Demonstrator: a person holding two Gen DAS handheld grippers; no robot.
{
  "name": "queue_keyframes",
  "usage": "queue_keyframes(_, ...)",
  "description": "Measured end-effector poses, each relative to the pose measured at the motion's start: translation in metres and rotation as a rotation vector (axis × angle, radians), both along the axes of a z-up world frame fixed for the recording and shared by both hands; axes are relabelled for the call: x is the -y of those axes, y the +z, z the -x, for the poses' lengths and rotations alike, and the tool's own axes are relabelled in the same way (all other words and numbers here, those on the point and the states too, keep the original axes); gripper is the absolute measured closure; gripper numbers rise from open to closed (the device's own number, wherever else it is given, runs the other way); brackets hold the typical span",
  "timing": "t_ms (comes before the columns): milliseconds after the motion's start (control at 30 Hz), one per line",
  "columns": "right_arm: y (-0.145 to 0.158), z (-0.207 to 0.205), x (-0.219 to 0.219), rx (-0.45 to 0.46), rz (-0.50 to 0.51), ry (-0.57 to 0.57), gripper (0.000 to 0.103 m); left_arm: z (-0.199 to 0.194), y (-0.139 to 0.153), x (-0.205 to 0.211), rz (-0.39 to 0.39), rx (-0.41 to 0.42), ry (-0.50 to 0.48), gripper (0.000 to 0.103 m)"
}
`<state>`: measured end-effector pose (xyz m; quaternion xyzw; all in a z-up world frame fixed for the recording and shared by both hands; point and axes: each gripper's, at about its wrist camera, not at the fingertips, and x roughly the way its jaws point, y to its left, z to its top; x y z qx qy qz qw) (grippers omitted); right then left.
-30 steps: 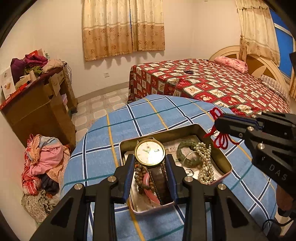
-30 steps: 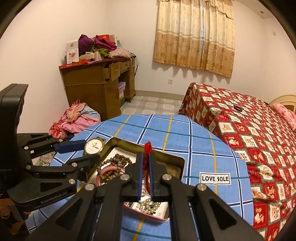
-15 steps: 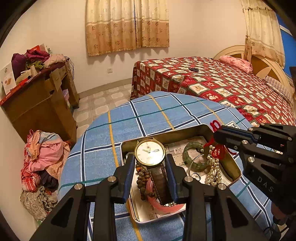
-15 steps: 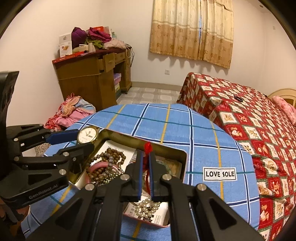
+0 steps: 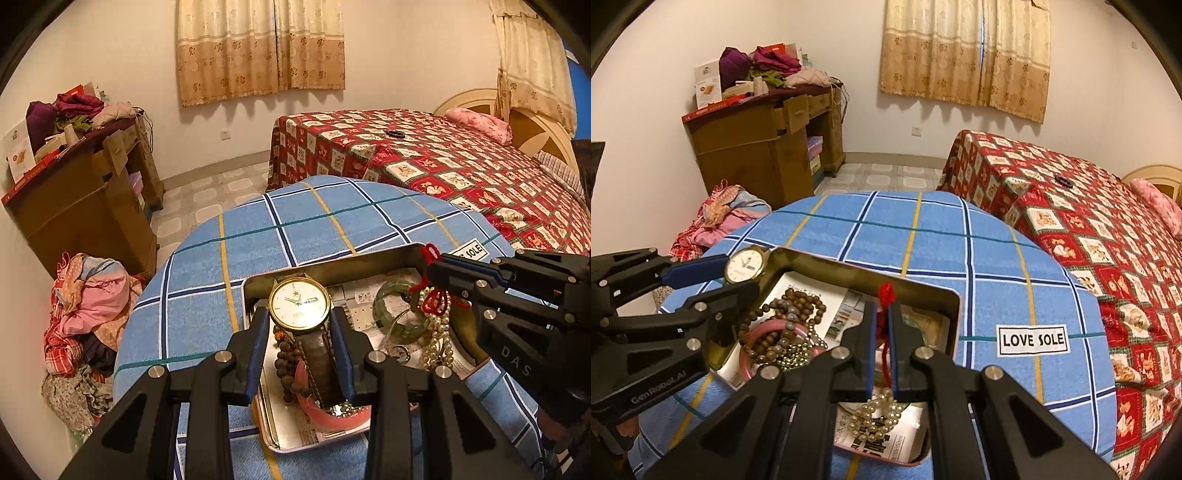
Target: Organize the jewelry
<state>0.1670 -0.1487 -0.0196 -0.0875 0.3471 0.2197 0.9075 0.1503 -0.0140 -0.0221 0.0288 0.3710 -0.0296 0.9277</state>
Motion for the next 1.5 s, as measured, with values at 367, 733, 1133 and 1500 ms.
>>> queue_keyframes(367,-0.009,-0.003,0.002,-0.019,-0.008,-0.006,0.093,0.001,-0.002,-0.001,0.006,0.001,0.013,0.06)
queue_keyframes(733,-0.003,0.027,0.018,0.019,-0.022,-0.06,0.037,0.043,0.014,-0.009,0.023,0.073,0.067,0.032)
queue_keyframes(1133,0.007,0.073,0.033,0.069,-0.055,-0.085,0.031,0.085,0.015,-0.013,0.052,0.092,0.118,0.031)
queue_keyframes(1500,0.006,0.081,0.042,0.066,-0.08,-0.091,0.03,0.092,0.015,-0.005,0.052,0.089,0.115,0.031)
